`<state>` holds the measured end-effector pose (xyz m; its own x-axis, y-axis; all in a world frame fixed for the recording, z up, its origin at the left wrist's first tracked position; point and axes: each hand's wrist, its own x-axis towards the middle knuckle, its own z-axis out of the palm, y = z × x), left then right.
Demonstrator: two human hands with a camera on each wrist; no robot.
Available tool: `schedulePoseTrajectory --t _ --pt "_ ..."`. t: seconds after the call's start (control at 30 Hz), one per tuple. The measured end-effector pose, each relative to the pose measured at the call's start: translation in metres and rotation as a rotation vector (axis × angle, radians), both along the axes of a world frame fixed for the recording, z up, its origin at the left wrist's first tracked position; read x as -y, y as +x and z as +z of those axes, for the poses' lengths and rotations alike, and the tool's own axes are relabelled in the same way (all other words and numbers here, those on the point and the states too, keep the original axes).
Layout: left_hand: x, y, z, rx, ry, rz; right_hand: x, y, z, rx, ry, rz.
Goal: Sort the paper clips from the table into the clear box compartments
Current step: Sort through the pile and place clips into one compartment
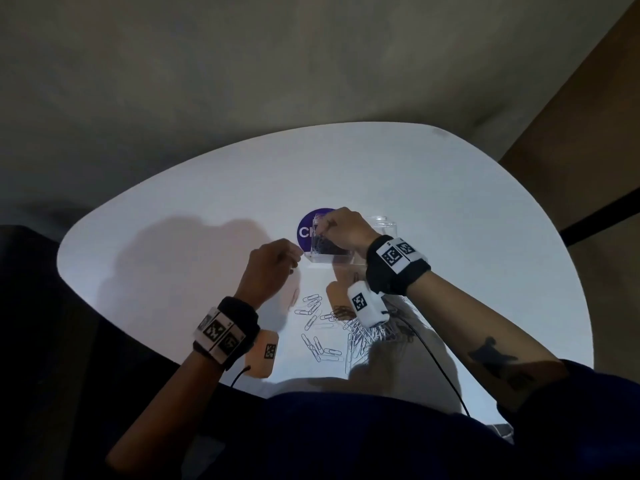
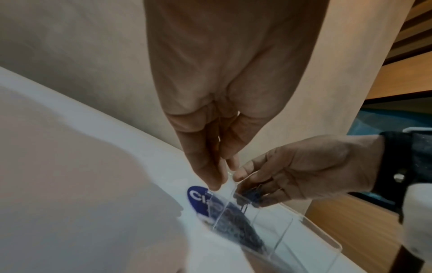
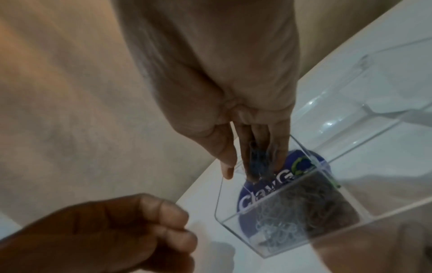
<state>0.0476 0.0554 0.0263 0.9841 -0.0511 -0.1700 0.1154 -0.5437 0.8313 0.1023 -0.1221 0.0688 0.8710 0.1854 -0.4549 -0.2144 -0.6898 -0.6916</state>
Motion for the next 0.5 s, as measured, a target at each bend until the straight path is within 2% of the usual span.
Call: schedulePoseTrajectory --t 0.1,0.23,0.37,0.5 --pt "-0.007 -0.014 -0.013 -0.006 0.043 -0.028 0.004 -0.004 0.0 0.06 -0.035 0.049" --pt "-0.01 -0.028 -0.026 0.086 0.223 -0.179 0.017 -0.006 -0.006 0.197 0.052 -0.056" --pt "-0.009 -0.036 -0.035 0.005 0.434 -0.214 0.038 -0.021 -0.006 0.328 0.093 -0.051" --pt "0.001 -0.04 -0.044 0.002 0.44 -0.208 0.06 -0.046 -0.019 0.378 0.067 0.0"
